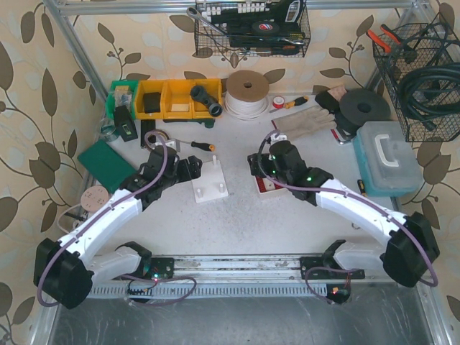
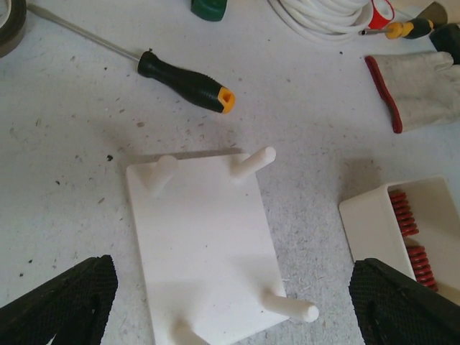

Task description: Install the large spring

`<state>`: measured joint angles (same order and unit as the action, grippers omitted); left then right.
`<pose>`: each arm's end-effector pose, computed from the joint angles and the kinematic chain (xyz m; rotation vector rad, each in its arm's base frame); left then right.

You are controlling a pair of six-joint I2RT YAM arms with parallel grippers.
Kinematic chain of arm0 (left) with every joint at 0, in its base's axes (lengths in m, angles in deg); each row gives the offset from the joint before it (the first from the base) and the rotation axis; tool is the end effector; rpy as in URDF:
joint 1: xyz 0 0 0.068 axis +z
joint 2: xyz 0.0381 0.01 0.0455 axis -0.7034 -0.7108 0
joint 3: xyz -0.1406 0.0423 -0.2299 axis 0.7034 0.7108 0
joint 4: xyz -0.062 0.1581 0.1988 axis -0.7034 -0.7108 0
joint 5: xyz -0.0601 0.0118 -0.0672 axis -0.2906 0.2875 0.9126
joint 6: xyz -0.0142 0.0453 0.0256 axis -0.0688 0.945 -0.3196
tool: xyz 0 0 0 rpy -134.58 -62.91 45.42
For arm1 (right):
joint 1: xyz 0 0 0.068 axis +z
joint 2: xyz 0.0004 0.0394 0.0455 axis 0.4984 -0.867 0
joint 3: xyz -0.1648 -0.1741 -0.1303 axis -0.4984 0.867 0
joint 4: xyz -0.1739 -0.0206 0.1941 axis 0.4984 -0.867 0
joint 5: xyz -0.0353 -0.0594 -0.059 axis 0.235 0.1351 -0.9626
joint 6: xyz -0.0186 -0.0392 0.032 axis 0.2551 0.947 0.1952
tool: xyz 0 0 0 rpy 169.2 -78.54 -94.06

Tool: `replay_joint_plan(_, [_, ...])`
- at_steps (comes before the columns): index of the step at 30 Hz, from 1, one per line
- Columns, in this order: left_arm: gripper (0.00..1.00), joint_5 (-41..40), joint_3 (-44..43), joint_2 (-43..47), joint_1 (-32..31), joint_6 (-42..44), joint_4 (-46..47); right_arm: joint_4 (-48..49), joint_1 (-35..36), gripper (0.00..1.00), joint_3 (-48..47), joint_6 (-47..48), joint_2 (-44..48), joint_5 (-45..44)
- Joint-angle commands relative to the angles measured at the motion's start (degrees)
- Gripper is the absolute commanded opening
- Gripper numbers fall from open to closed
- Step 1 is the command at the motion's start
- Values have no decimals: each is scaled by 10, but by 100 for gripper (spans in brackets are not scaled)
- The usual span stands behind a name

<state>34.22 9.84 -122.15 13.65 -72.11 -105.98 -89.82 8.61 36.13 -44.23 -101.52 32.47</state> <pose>0.2044 -0.1200 0.2670 -0.1503 2.2159 -0.5884 0.2239 0.1691 0.2723 -0.0207 2.1546 0.5058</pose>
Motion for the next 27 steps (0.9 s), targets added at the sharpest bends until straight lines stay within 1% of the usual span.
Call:
replay_joint_plan(1, [90,4,1,28,7,-19,-22,-11,3,77,21,-10,41,-29])
replay_joint_plan(5, [90,-6,15,56,6,-30,-26,-31,3,77,28,-24,66,-30])
replay_joint_plan(8, [90,-8,16,58,6,-33,-30,-41,3,77,34,-38,70,-34])
replay_joint_plan(14, [90,-3,10,46,6,-31,-31,-84,2,77,-5,-45,18,-27])
replay_joint_plan(16, [89,-2,8,43,6,-30,-31,-92,-4,76,-17,-45,-2,-6])
replay_joint_plan(19, [88,5,5,33,6,-27,-27,-120,-28,72,-49,-51,-44,41])
replay_joint_plan(21, [88,12,-1,20,7,-23,-24,-134,-54,62,-60,-56,-70,84])
replay_joint_plan(22, [87,15,-5,12,6,-21,-24,-133,-65,60,-59,-60,-78,100])
replay_joint_plan(24, [86,24,-16,-8,6,-15,-24,-122,-85,58,-54,-66,-89,132])
replay_joint_plan(27, [85,32,-33,-35,6,-8,-26,-123,-96,57,-59,-66,-107,149])
